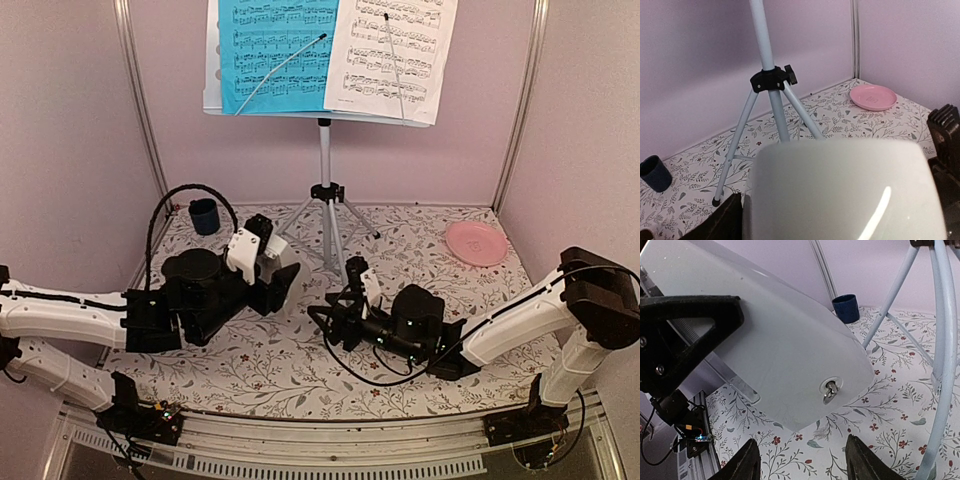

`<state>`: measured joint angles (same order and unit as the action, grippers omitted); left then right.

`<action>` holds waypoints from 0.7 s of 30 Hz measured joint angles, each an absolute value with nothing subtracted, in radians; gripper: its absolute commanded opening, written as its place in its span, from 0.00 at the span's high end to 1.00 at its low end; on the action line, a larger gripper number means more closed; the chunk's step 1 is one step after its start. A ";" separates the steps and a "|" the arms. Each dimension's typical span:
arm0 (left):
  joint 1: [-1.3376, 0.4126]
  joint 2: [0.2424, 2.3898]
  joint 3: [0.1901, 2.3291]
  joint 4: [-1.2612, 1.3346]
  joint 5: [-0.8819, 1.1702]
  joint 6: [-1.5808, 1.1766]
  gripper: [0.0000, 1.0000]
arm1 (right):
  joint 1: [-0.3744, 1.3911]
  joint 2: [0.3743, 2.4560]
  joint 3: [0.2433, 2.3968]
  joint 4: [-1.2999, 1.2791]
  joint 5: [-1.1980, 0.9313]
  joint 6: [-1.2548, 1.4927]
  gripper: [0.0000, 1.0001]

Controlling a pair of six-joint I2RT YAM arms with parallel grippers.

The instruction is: Set up the instrument practice props

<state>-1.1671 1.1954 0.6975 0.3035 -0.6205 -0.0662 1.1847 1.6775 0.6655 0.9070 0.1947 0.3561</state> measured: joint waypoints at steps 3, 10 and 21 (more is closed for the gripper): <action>-1.176 1.171 0.699 0.317 -0.617 -0.031 0.67 | 1.192 1.680 0.665 0.945 0.212 0.318 0.47; -1.224 1.151 0.685 0.365 -0.582 0.015 0.67 | 1.205 1.711 0.683 0.973 0.263 0.272 0.59; -1.253 1.126 0.666 0.401 -0.550 0.032 0.68 | 1.211 1.719 0.694 0.978 0.321 0.280 0.69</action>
<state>-1.2526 1.1259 0.6659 0.4011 -0.5503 0.0319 1.2110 1.7187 0.6941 0.9779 0.3206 0.2802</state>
